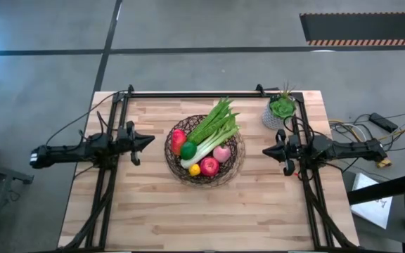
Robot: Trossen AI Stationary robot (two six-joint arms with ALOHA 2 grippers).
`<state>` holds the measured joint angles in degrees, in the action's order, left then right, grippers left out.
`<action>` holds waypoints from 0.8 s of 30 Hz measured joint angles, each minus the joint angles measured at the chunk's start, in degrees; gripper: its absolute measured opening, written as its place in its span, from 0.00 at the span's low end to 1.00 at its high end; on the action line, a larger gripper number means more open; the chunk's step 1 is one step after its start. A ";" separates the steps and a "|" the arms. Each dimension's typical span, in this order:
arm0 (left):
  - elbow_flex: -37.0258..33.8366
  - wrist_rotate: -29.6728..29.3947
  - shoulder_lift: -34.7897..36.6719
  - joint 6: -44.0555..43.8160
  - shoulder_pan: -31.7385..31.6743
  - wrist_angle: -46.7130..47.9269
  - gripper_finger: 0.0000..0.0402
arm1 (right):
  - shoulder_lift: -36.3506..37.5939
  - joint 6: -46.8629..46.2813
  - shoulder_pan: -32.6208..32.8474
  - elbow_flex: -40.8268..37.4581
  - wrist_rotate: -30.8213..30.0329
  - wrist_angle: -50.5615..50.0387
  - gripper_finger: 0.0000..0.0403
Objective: Build produce basket
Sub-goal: Return to Home Position
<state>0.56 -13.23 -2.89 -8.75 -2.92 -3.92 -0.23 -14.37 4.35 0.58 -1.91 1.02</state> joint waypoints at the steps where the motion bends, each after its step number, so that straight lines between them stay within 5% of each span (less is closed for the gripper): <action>1: 0.00 0.00 -0.12 0.00 0.02 0.01 0.00 | 0.00 -0.08 0.42 0.00 -0.45 0.05 0.03; 7: -0.02 1.51 -1.17 -0.02 0.02 0.07 0.00 | 0.00 1.12 2.75 0.00 -0.97 0.09 0.03; 15: 0.04 14.04 -0.24 0.30 0.02 0.82 0.00 | 0.00 2.08 2.91 0.00 -1.10 0.02 0.03; 24: -0.12 11.15 0.31 2.65 0.02 2.62 0.00 | 0.10 2.91 2.91 0.00 -1.10 -0.03 0.03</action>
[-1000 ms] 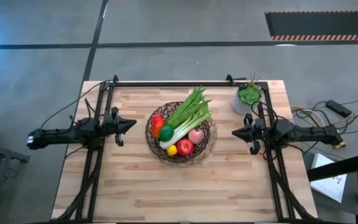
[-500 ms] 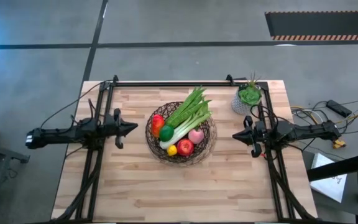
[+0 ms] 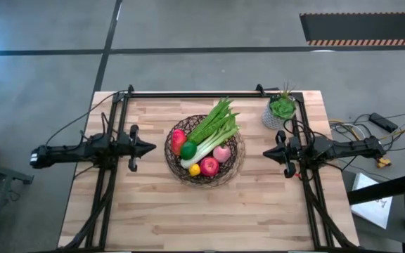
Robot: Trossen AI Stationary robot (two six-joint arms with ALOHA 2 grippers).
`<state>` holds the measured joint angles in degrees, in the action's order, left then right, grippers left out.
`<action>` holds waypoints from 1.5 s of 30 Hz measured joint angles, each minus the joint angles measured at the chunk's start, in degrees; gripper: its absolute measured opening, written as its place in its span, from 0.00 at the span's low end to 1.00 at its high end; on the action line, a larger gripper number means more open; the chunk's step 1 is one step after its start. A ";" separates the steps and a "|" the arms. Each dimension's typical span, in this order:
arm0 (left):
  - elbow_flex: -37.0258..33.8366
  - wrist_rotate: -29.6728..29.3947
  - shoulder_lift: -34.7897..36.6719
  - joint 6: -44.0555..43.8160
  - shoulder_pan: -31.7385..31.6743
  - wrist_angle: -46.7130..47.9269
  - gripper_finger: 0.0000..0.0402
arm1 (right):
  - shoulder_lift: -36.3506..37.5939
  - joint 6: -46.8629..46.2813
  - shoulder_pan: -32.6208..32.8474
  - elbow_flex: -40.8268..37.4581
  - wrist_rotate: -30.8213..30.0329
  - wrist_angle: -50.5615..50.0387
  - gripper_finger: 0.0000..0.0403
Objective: Build produce basket
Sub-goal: Return to Home Position
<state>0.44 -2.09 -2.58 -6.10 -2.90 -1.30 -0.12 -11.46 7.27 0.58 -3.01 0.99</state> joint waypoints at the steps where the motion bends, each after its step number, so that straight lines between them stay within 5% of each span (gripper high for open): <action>1: -0.01 0.00 -0.46 0.73 0.00 0.02 0.00 | -0.04 0.13 0.00 0.00 0.00 0.01 0.03; 45: -0.16 -0.35 -11.25 0.54 0.00 -1.16 0.00 | -2.38 5.94 -0.02 -0.02 -0.08 0.78 0.03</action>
